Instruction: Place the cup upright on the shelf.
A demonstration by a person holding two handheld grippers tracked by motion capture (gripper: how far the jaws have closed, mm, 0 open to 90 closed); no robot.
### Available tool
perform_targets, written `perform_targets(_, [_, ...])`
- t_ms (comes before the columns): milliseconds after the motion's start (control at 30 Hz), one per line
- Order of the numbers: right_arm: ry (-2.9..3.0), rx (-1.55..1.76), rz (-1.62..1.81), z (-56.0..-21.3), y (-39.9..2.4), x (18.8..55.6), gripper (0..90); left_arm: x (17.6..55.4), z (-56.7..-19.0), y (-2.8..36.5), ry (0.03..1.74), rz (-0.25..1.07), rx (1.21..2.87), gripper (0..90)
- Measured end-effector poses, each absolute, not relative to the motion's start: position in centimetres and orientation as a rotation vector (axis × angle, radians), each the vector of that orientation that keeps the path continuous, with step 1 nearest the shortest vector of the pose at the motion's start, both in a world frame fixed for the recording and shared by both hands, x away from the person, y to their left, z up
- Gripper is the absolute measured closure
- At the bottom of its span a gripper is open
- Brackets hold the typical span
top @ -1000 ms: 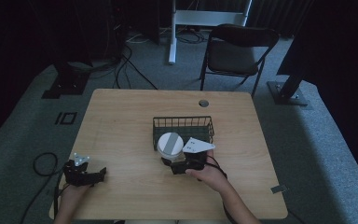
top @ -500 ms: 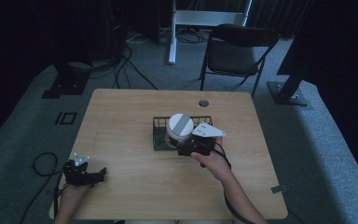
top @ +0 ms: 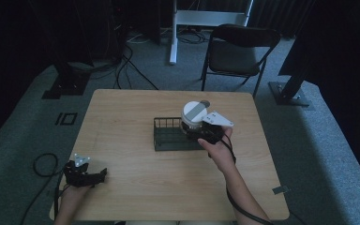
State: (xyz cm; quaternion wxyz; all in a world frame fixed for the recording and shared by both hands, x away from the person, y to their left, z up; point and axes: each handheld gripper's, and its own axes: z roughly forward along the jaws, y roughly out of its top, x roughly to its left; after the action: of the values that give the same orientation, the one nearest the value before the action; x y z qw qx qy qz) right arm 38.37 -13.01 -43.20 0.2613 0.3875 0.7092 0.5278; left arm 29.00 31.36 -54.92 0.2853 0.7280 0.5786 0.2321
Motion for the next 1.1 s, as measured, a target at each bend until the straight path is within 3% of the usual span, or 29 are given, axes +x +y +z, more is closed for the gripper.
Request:
perform_targets(733, [1.890,1.261,1.095,-46.1,-12.5,40.5,18.3,29.0,-54.9,31.4,1.548,0.620,1.946,0.3])
perform_targets(1100, [1.946,1.301,1.082,-47.4,-12.4,40.7,18.3,29.0,-54.9,31.4,1.548,0.620,1.946,0.3])
